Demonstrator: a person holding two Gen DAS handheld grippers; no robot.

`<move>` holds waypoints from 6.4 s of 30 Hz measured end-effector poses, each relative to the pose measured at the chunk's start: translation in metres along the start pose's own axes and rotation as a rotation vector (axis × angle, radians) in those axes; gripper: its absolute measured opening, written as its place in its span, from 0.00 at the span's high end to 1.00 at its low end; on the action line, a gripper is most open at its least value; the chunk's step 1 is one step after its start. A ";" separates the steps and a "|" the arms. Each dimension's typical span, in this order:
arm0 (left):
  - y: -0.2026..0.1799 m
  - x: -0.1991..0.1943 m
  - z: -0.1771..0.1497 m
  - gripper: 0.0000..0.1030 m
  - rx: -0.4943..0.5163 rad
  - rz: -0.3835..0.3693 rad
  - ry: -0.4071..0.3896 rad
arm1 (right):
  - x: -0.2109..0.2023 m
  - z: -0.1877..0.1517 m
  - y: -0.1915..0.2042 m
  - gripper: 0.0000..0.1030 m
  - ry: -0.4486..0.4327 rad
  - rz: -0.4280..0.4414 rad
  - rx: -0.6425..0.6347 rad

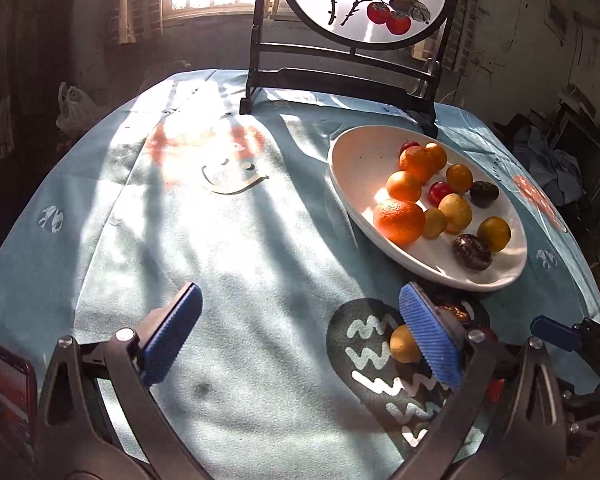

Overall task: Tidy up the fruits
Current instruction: 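Carry both fruits onto the white plate and open both tools, then grasp the red tomato with the right tool while the left tool grasps a yellow fruit, then lower both held fruits onto the white plate and open both tools, then grasp the large dark red plum with the right tool while the left tool grasps a dark brown fruit, then carry both fruits over the white plate and open both tools to release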

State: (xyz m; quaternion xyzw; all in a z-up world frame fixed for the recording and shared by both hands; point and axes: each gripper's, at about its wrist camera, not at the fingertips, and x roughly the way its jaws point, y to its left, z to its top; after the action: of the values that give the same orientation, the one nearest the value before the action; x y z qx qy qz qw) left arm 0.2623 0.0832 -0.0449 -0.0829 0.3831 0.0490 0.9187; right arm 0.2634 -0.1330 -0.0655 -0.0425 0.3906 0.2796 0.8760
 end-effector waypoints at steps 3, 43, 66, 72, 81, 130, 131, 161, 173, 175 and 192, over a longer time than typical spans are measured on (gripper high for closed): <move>0.000 -0.004 -0.002 0.02 0.009 0.008 -0.007 | 0.003 -0.005 0.010 0.39 0.016 -0.042 -0.066; -0.062 0.020 -0.038 0.54 0.430 -0.164 0.094 | -0.008 -0.010 -0.013 0.68 0.030 0.076 0.084; -0.064 -0.005 -0.029 0.74 0.382 -0.278 0.055 | -0.013 -0.008 -0.009 0.68 -0.021 0.124 0.063; -0.079 -0.007 0.000 0.74 0.311 -0.287 -0.024 | -0.021 0.018 -0.031 0.68 -0.210 0.067 0.164; -0.099 0.037 0.048 0.74 0.238 -0.272 -0.032 | 0.015 0.059 -0.075 0.67 -0.248 -0.032 0.241; -0.021 0.001 0.006 0.02 0.088 0.070 -0.030 | 0.046 0.002 0.017 0.53 0.075 -0.032 -0.088; -0.021 0.001 0.005 0.02 0.087 0.070 -0.029 | 0.046 0.002 0.018 0.55 0.076 -0.029 -0.088; -0.098 0.022 -0.033 0.33 0.422 -0.212 0.086 | -0.007 0.016 -0.044 0.62 -0.067 0.073 0.223; -0.101 0.035 -0.038 0.53 0.432 -0.206 0.118 | -0.009 0.015 -0.047 0.62 -0.072 0.066 0.233; -0.100 0.034 -0.039 0.53 0.427 -0.205 0.118 | -0.009 0.015 -0.047 0.62 -0.073 0.064 0.231; -0.084 -0.031 -0.020 0.53 0.319 -0.271 -0.036 | -0.025 0.018 -0.029 0.62 -0.160 0.098 0.161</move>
State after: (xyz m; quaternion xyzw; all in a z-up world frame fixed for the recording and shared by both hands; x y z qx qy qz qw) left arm 0.2397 -0.0042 -0.0270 0.0138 0.3550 -0.1351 0.9250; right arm 0.2774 -0.1634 -0.0396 0.0695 0.3422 0.2925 0.8903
